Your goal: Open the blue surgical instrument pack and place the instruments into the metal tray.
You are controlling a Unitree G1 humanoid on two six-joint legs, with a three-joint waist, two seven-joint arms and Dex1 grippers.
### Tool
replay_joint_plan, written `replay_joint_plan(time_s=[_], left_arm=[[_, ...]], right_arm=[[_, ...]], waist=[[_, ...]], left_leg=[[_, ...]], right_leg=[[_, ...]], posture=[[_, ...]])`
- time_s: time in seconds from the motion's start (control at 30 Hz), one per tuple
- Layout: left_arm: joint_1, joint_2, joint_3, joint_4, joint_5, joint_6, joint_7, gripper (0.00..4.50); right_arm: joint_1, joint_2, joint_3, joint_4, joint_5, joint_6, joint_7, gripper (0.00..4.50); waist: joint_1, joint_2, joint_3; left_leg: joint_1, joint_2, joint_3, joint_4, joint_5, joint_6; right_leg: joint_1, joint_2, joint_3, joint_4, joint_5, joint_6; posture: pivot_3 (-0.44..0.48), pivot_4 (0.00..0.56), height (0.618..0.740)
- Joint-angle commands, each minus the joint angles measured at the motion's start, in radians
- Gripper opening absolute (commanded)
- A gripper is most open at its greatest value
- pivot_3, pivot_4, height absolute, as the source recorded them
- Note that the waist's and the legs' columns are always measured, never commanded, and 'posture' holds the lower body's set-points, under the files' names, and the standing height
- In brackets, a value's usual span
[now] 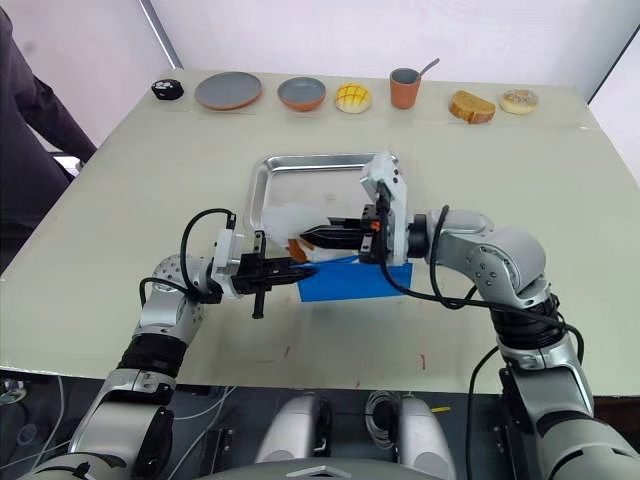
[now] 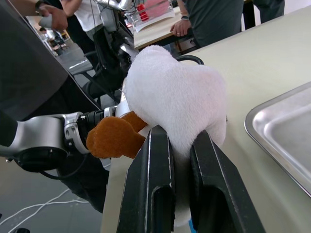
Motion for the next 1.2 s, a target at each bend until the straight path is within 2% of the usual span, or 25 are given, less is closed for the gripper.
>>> replay_joint_plan(time_s=[0.03,0.27,0.47,0.6,0.77,0.9,1.2], left_arm=[[0.013,-0.009,-0.034,-0.002,0.033,0.006,-0.001,0.0],[0.009,-0.011,-0.039,-0.001,0.037,0.01,0.009,0.0],[0.015,-0.013,-0.039,-0.017,0.037,0.019,0.024,0.0],[0.017,-0.012,-0.038,-0.024,0.038,0.025,0.035,0.0],[0.013,-0.012,-0.031,-0.023,0.037,0.025,0.05,0.0],[-0.002,-0.011,-0.029,-0.008,0.04,0.02,0.054,0.0],[-0.031,-0.015,-0.027,0.018,0.052,0.004,0.046,0.0]], right_arm=[[-0.04,0.045,-0.001,-0.011,-0.001,-0.03,-0.009,0.12],[-0.025,0.08,0.018,-0.001,-0.031,-0.031,-0.005,0.12],[0.013,0.033,0.011,-0.058,-0.022,-0.003,0.014,0.12],[0.061,-0.069,0.055,-0.143,-0.077,-0.056,0.078,0.12],[0.151,-0.274,0.118,-0.275,-0.141,-0.117,0.216,0.12],[0.174,-0.367,0.184,-0.292,-0.237,-0.155,0.235,0.12],[0.158,-0.321,0.309,-0.174,-0.413,-0.239,0.209,0.12]], waist=[[0.0,0.0,0.0],[0.0,0.0,0.0],[0.001,0.0,0.0],[0.002,0.0,0.0],[0.004,0.0,0.0],[0.0,0.001,0.0],[0.002,0.001,0.0]], left_leg=[[0.0,0.0,0.0,0.0,0.0,0.0],[0.0,0.0,0.0,0.0,0.0,0.0],[0.0,0.0,0.0,0.0,0.0,0.0],[0.0,0.0,0.0,0.0,0.0,0.0],[0.0,0.0,0.0,0.0,0.0,0.0],[0.0,0.0,-0.001,0.0,0.0,0.0],[0.0,0.0,0.0,0.0,0.0,0.0]], right_leg=[[0.0,0.0,0.0,0.0,0.0,0.0],[0.0,0.0,0.0,0.0,0.0,0.0],[0.0,0.0,0.0,0.0,0.0,0.0],[0.0,0.0,0.0,-0.001,0.0,0.0],[0.0,0.0,0.0,-0.001,0.0,0.0],[0.0,0.0,0.0,-0.001,0.0,0.0],[0.0,0.0,0.0,-0.001,0.0,0.0]], posture=[[0.0,0.15,0.74],[0.0,0.15,0.74],[0.0,0.15,0.74],[0.0,0.15,0.74],[0.0,0.15,0.74],[0.0,0.15,0.74],[0.0,0.15,0.74]])
